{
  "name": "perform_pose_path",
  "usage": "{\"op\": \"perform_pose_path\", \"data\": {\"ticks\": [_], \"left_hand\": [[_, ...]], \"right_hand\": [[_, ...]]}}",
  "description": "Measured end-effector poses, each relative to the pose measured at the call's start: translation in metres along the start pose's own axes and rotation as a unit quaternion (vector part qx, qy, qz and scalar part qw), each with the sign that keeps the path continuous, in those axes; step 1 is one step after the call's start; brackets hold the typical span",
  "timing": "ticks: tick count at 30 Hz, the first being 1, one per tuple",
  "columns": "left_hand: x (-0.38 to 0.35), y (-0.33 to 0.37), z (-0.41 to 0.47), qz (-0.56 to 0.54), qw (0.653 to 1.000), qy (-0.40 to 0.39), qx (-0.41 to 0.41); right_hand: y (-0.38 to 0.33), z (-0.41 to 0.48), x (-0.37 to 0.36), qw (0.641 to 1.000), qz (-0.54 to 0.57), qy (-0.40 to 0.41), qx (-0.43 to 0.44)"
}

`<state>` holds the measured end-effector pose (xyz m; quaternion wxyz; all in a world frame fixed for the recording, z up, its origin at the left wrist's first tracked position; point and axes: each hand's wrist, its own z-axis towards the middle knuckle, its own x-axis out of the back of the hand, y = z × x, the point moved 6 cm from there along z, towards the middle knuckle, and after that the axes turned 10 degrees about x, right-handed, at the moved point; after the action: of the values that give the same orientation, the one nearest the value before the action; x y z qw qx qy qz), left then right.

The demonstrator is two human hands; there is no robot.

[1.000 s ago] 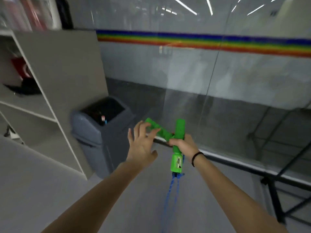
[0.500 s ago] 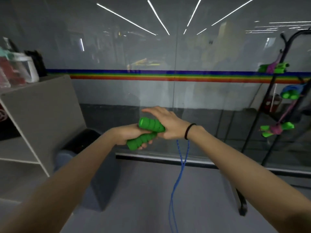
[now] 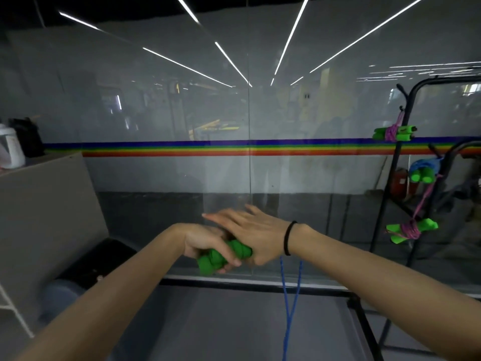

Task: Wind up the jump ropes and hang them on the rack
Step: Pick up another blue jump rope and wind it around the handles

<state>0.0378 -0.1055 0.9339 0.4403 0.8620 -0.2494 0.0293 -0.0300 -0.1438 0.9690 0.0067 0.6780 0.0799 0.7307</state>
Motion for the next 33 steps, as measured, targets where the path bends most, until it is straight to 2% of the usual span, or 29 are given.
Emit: {"op": "perform_pose_path", "data": {"ticks": [2,3,5,6,9,11,12,14,18,22,24,25,26,28,29,30,31,33], "left_hand": [[0.005,0.008,0.016,0.003,0.999,0.040,-0.021],[0.007,0.010,0.022,-0.006,0.998,0.047,-0.030],[0.015,0.011,0.030,-0.037,0.997,0.052,-0.050],[0.018,0.012,0.033,-0.050,0.996,0.052,-0.057],[0.018,0.017,0.043,-0.063,0.995,0.041,-0.061],[0.015,0.022,0.050,-0.070,0.995,0.033,-0.060],[0.013,0.023,0.052,-0.073,0.995,0.031,-0.054],[0.008,0.026,0.055,-0.062,0.997,0.021,-0.036],[0.005,0.031,0.056,0.057,0.996,0.064,0.018],[-0.001,0.039,0.060,0.163,0.981,0.100,0.018],[-0.002,0.040,0.061,0.166,0.981,0.104,0.009],[0.001,0.039,0.060,0.151,0.983,0.106,0.005],[0.005,0.037,0.059,0.131,0.985,0.109,0.001],[0.014,0.033,0.058,0.089,0.991,0.102,-0.009],[0.017,0.029,0.058,0.064,0.994,0.090,-0.013],[0.020,0.027,0.059,0.035,0.996,0.078,-0.018],[0.024,0.025,0.060,0.005,0.997,0.070,-0.024],[0.029,0.025,0.060,-0.051,0.996,0.064,-0.033]], "right_hand": [[0.028,-0.016,0.002,0.998,0.037,0.018,-0.042],[0.047,-0.028,0.003,0.990,0.109,0.040,-0.083],[0.086,-0.055,-0.001,0.932,0.315,0.109,-0.144],[0.099,-0.068,-0.005,0.899,0.391,0.133,-0.147],[0.105,-0.088,-0.024,0.815,0.554,0.133,-0.104],[0.105,-0.089,-0.036,0.765,0.623,0.132,-0.098],[0.105,-0.089,-0.039,0.753,0.635,0.135,-0.105],[0.106,-0.087,-0.040,0.754,0.629,0.137,-0.132],[0.108,-0.084,-0.039,0.791,0.563,0.138,-0.197],[0.107,-0.085,-0.038,0.805,0.467,0.153,-0.334],[0.102,-0.083,-0.040,0.808,0.468,0.133,-0.333],[0.100,-0.084,-0.042,0.793,0.492,0.139,-0.331],[0.102,-0.086,-0.046,0.756,0.540,0.164,-0.333],[0.105,-0.094,-0.052,0.659,0.636,0.244,-0.320],[0.107,-0.098,-0.056,0.634,0.661,0.268,-0.300],[0.106,-0.101,-0.061,0.618,0.680,0.277,-0.281],[0.103,-0.104,-0.064,0.618,0.683,0.282,-0.268],[0.099,-0.111,-0.079,0.622,0.648,0.323,-0.299]]}}
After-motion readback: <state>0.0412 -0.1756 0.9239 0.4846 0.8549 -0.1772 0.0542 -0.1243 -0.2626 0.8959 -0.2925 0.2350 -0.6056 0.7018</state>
